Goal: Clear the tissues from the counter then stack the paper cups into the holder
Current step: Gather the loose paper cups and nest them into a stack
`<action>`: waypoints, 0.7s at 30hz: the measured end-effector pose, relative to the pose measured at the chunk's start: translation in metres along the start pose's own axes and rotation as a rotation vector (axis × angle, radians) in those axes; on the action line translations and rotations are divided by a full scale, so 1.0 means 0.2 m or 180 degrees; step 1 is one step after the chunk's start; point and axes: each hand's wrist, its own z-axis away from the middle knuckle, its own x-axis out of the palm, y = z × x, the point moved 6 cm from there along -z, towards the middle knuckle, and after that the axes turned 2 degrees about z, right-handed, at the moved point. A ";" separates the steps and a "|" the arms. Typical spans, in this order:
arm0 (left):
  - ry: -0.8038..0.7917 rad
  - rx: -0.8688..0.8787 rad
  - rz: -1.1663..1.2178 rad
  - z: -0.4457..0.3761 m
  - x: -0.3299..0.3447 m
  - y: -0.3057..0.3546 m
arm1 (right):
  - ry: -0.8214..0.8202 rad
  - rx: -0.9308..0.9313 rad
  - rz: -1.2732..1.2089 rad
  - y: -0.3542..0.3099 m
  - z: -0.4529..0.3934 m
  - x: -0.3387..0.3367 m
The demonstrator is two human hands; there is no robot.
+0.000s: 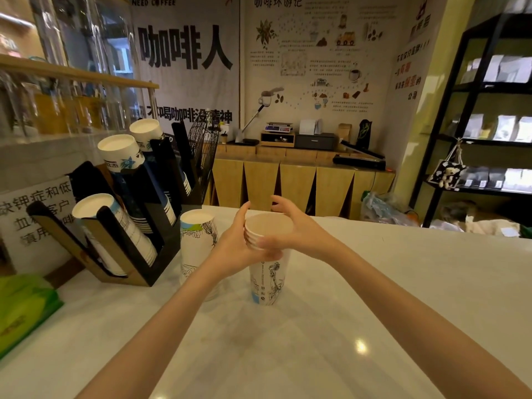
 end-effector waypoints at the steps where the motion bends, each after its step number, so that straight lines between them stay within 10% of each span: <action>1: 0.0039 0.0064 -0.0052 0.01 0.00 0.01 | 0.0007 0.0041 -0.0230 0.03 0.01 -0.01; 11: 0.0481 0.1270 -0.1197 0.12 -0.02 0.13 | -0.0224 0.0504 -0.0977 0.34 0.16 0.25; 21: 0.0890 0.1277 -0.1106 0.15 -0.15 0.25 | 0.0343 0.0354 -0.0831 0.30 0.16 0.16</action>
